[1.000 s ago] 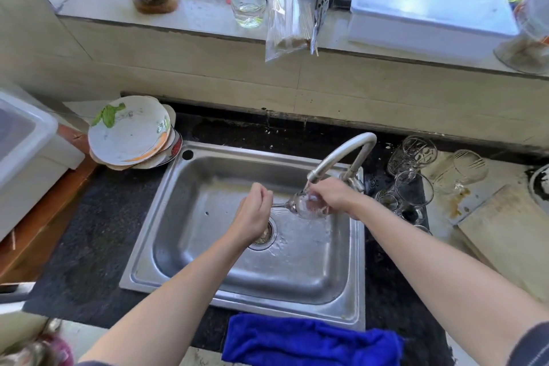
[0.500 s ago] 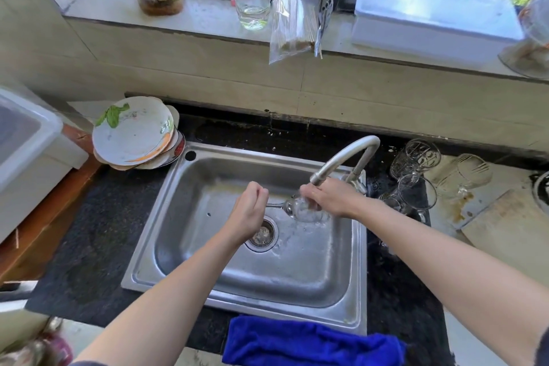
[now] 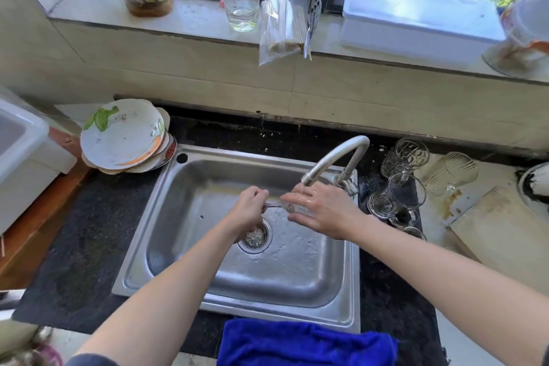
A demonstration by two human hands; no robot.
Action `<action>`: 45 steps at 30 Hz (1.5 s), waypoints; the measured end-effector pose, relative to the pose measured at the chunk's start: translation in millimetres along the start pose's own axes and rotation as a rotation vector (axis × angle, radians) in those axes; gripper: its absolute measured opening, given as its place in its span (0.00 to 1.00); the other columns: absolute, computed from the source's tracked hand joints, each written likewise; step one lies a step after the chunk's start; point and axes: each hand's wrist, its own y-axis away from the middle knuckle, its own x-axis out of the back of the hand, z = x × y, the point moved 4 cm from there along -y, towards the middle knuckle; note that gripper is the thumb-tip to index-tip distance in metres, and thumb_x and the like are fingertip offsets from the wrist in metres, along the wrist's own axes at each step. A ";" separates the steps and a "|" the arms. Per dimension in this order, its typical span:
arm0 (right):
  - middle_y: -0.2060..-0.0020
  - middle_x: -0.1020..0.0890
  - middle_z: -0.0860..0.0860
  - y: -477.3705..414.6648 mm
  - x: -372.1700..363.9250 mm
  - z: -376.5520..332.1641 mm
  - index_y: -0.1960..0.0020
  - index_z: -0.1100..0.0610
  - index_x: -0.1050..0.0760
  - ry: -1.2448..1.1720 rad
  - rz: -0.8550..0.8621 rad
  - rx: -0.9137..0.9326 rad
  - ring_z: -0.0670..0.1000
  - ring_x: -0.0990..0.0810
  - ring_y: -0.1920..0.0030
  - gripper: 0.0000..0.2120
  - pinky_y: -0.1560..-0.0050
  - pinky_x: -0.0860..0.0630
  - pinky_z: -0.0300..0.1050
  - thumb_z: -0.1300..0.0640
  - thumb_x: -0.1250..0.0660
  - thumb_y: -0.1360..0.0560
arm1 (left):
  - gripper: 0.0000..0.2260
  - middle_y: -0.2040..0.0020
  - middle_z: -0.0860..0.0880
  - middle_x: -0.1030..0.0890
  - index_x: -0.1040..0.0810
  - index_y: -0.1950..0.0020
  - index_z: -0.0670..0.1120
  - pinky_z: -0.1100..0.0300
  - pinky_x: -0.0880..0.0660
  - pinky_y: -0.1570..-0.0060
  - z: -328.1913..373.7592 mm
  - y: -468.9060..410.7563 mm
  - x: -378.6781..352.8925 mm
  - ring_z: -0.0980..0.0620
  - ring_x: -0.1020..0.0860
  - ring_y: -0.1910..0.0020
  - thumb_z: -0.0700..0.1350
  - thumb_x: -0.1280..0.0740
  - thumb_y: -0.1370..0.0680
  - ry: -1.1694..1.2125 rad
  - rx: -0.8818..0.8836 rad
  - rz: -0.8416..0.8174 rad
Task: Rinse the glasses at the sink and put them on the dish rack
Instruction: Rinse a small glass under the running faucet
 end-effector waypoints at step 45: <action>0.50 0.20 0.54 80.0 2.2 30.3 0.40 0.56 0.25 -1.391 0.381 -0.918 0.49 0.21 0.70 0.19 0.71 0.26 0.42 0.50 0.27 0.27 | 0.11 0.66 0.50 0.31 0.30 0.55 0.46 0.69 0.44 0.82 13.2 -3.2 -71.6 0.57 0.35 0.75 0.29 0.37 0.26 0.761 0.207 -0.235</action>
